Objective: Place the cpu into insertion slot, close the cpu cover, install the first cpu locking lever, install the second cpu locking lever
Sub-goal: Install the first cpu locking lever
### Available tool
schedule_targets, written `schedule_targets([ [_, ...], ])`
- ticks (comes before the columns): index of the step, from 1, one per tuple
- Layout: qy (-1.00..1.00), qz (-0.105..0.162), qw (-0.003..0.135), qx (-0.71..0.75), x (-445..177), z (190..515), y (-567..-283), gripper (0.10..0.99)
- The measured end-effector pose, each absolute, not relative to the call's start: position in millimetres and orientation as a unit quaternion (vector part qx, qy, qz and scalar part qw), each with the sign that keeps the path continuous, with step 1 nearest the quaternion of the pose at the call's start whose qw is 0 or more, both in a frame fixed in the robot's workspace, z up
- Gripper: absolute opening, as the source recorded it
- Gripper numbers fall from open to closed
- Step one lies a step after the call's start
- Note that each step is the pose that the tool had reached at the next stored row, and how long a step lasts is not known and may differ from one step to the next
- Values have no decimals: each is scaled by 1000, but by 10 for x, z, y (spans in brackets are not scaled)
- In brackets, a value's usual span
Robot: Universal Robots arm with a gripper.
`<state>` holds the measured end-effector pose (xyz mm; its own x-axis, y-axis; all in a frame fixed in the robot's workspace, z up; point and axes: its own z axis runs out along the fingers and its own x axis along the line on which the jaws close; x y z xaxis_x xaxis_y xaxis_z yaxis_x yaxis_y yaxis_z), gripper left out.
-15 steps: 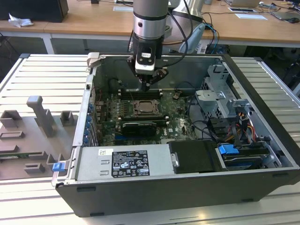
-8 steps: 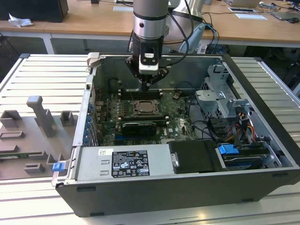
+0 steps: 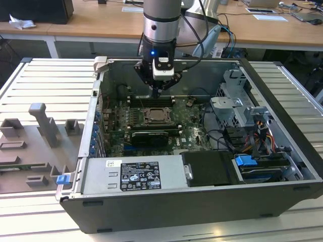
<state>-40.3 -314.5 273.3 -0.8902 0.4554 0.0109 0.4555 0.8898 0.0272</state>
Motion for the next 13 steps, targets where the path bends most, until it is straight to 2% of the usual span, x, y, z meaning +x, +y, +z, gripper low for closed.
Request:
schedule_targets([
  [13, -992, -14, 4, -128, -405, 2725, -3145, 106],
])
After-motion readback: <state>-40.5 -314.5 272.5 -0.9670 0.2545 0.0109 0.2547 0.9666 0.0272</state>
